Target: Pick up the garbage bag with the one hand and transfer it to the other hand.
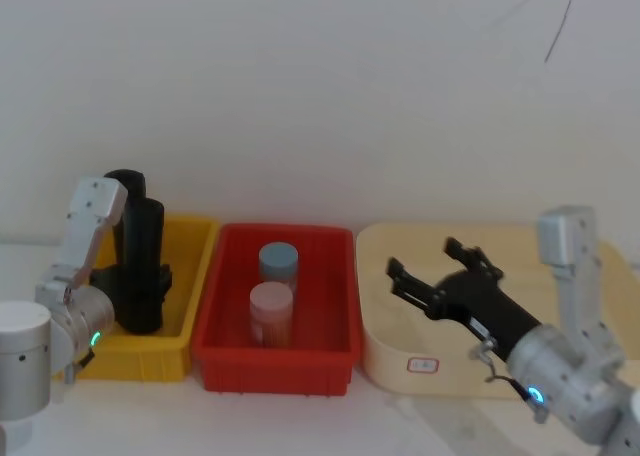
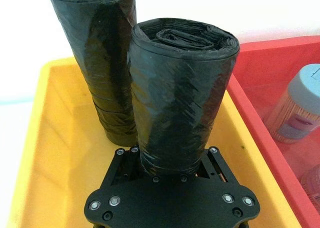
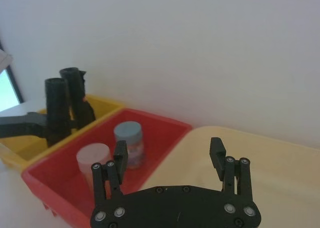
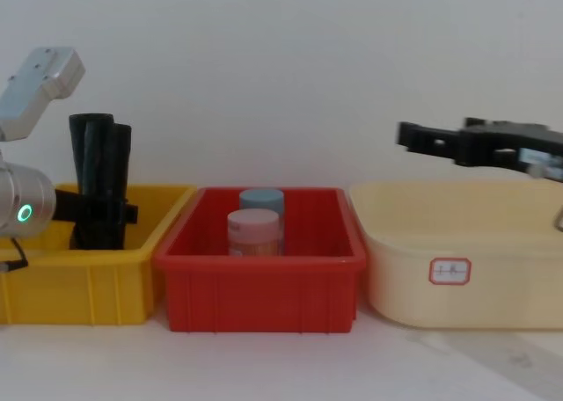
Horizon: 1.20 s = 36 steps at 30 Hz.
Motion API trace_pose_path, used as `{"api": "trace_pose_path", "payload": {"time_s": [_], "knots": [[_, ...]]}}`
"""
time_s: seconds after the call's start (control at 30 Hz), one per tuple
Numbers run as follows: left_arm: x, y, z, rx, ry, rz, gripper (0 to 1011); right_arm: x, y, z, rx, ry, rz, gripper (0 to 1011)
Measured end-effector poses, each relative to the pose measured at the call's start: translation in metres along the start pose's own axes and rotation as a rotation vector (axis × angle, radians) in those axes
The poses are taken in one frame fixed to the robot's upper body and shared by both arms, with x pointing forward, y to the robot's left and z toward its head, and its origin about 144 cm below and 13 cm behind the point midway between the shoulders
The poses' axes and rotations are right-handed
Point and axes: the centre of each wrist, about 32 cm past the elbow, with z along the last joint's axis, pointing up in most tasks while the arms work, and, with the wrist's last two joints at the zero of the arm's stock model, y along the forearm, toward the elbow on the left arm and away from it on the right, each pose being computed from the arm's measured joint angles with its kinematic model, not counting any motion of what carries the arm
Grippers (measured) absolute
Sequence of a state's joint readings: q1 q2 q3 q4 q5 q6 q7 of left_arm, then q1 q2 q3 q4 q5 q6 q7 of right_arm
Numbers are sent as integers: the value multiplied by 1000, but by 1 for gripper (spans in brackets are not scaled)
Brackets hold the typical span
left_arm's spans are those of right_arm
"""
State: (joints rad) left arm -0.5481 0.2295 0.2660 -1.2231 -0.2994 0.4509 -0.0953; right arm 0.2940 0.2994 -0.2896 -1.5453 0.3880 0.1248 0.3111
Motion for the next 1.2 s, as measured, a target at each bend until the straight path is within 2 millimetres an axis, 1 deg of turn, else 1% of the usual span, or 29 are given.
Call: {"api": "trace_pose_path", "payload": {"time_s": [0.1,0.2,0.5,0.57,0.67,0.83,1.2], "knots": [[0,0,0,0,0,0,421,2,12,1,-10,20,29,1001],[0,0,0,0,0,0,421,4,31,3,-28,51,72,1001],[0,0,0,0,0,0,421,2,66,7,-87,83,150,1001],[0,0,0,0,0,0,421,1,68,7,-92,83,155,1001],[0,0,0,0,0,0,421,-3,80,10,-121,78,187,1001],[0,0,0,0,0,0,421,-10,93,13,-162,57,224,1001],[0,0,0,0,0,0,421,-26,112,19,-231,0,301,1001]]}}
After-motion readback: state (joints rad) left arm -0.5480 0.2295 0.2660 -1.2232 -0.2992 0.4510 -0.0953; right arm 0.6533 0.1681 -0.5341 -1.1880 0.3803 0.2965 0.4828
